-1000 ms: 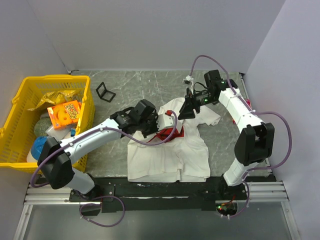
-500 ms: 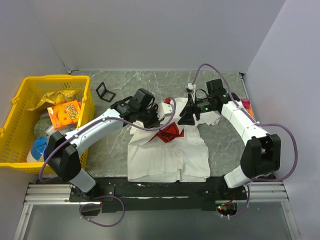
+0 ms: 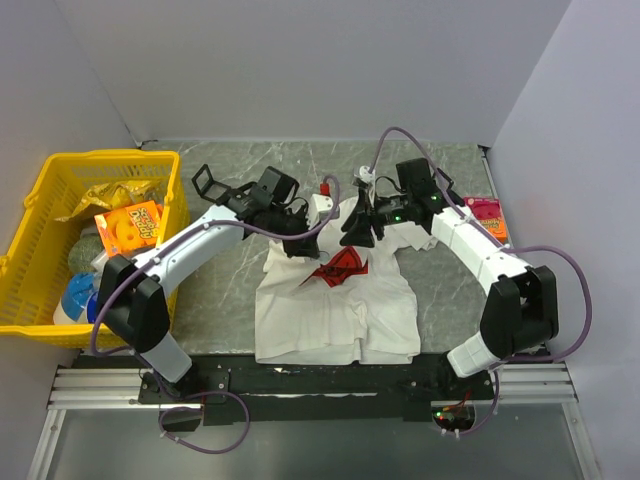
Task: Remove the brooch from the garment
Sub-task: Open the brooch on the clothes.
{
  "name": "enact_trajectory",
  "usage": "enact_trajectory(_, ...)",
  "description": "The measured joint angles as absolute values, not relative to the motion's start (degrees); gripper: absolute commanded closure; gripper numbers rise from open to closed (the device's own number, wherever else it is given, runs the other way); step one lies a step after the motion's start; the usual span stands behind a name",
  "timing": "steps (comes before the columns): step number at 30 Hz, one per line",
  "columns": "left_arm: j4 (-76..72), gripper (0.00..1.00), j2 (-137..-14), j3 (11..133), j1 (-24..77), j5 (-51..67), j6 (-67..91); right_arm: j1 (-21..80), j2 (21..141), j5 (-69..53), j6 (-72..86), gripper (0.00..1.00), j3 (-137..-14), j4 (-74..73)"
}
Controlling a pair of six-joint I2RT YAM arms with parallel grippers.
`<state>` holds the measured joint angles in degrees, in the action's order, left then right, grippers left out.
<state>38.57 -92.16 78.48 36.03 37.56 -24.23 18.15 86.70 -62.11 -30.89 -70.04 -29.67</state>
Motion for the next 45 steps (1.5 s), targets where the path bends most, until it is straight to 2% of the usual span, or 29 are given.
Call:
enact_trajectory(4, 40.25, 0.99, -93.76, 81.08, 35.68, 40.75, -24.23, 19.29, 86.70, -62.04, -30.48, 0.47, -69.58, -27.57)
enact_trajectory(13, 42.78, 0.99, -95.74, 83.09, 35.22, 43.09, -23.97, 22.20, 88.03, -62.24, -28.97, 0.59, -65.47, -23.88)
enact_trajectory(22, 43.53, 0.99, -96.25, 83.29, 34.94, 44.21, -23.62, 22.94, 88.68, -62.24, -29.06, 0.62, -65.12, -24.05)
enact_trajectory(30, 44.42, 0.99, -96.25, 83.29, 34.57, 44.73, -23.62, 23.81, 90.35, -62.11, -29.45, 0.59, -65.14, -24.49)
enact_trajectory(45, 43.94, 0.99, -96.38, 83.29, 33.85, 46.06, -22.90, 24.51, 91.09, -61.63, -29.30, 0.60, -65.19, -25.17)
